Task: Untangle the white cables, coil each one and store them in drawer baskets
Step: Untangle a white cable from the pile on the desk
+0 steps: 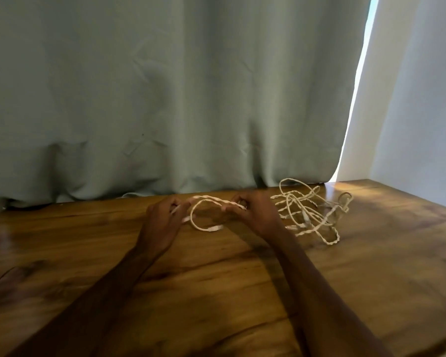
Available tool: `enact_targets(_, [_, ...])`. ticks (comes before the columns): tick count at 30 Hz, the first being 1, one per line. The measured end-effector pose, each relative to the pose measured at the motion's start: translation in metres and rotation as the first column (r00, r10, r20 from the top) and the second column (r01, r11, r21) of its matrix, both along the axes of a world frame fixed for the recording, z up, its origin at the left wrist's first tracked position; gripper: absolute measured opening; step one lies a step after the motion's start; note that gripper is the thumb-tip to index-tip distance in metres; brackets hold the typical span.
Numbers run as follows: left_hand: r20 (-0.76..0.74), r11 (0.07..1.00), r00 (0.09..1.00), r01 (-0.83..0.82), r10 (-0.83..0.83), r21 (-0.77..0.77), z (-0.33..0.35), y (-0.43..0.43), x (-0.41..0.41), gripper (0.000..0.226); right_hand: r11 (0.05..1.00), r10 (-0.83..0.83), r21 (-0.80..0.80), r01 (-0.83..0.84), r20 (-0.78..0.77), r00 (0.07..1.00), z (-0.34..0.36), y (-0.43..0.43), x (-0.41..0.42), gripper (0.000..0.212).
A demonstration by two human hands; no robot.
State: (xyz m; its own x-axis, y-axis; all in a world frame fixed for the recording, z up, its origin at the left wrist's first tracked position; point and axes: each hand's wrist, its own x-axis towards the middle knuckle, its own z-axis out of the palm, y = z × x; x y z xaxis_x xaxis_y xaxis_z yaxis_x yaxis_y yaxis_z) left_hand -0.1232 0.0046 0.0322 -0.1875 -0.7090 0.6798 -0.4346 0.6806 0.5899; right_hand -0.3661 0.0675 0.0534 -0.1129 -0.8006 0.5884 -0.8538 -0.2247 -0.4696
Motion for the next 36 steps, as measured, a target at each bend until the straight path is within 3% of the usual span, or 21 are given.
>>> enact_targets(3, [-0.072, 0.998, 0.996, -0.061, 0.062, 0.010, 0.005, -0.003, 0.010, 0.033, 0.984, -0.084, 0.149, 0.096, -0.089, 0.992, -0.004, 0.004, -0.010, 0.037])
enact_targets(6, [-0.220, 0.986, 0.961, -0.166, 0.168, 0.028, 0.014, -0.008, 0.021, 0.036, 0.966, -0.175, 0.157, 0.207, -0.195, 0.965, 0.001, 0.012, -0.016, 0.034])
enact_targets(9, [-0.452, 0.926, 0.809, -0.342, 0.376, 0.159, 0.020, -0.022, 0.050, 0.036, 0.952, -0.257, 0.114, 0.284, -0.206, 0.944, 0.007, 0.017, -0.031, 0.030])
enact_targets(11, [-0.503, 0.877, 0.719, -0.389, 0.480, 0.281, 0.015, -0.037, 0.074, 0.040, 0.954, -0.266, 0.091, 0.287, -0.193, 0.945, 0.007, 0.019, -0.037, 0.030])
enact_targets(13, [-0.537, 0.875, 0.703, -0.275, 0.466, 0.399, 0.010, -0.046, 0.086, 0.040, 0.964, -0.233, 0.076, 0.254, -0.215, 0.948, 0.007, 0.015, -0.027, 0.035])
enact_targets(15, [-0.603, 0.883, 0.748, 0.049, 0.277, 0.466, 0.014, -0.039, 0.078, 0.037, 0.976, -0.191, 0.056, 0.210, -0.236, 0.953, 0.008, 0.009, -0.007, 0.037])
enact_targets(16, [-0.610, 0.856, 0.777, 0.203, 0.155, 0.476, 0.018, -0.031, 0.068, 0.034, 0.982, -0.172, 0.039, 0.187, -0.248, 0.954, 0.008, 0.007, 0.003, 0.036])
enact_targets(18, [-0.538, 0.824, 0.841, 0.345, -0.058, 0.449, 0.031, -0.010, 0.044, 0.029, 0.991, -0.125, 0.007, 0.133, -0.276, 0.953, 0.009, 0.005, 0.018, 0.032])
enact_targets(21, [-0.424, 0.856, 0.881, 0.374, -0.209, 0.357, 0.041, 0.025, 0.008, 0.019, 0.997, -0.073, -0.001, 0.076, -0.315, 0.946, 0.008, 0.003, 0.032, 0.027])
enact_targets(24, [-0.325, 0.799, 0.876, 0.466, -0.356, 0.379, 0.033, 0.043, -0.014, 0.031, 0.999, -0.022, 0.016, 0.030, -0.347, 0.938, 0.005, 0.003, 0.044, 0.033])
enact_targets(27, [-0.042, 0.873, 0.936, 0.342, -0.350, 0.348, 0.025, 0.042, -0.017, 0.025, 0.996, 0.015, 0.091, 0.014, -0.308, 0.951, 0.005, 0.006, 0.045, 0.037])
enact_targets(31, [0.108, 0.896, 0.927, 0.310, -0.359, 0.319, 0.027, 0.039, -0.013, 0.021, 0.998, 0.033, 0.066, -0.019, -0.215, 0.976, 0.004, 0.002, 0.040, 0.023])
enact_targets(33, [0.020, 0.897, 0.950, 0.287, -0.312, 0.337, 0.032, 0.039, -0.012, 0.031, 0.997, -0.015, 0.068, 0.032, -0.242, 0.970, 0.001, -0.002, 0.031, 0.022])
enact_targets(36, [-0.267, 0.907, 0.959, 0.192, -0.093, 0.376, 0.050, 0.028, 0.006, 0.030, 0.973, -0.207, 0.058, 0.224, -0.213, 0.955, 0.000, 0.001, -0.001, 0.026])
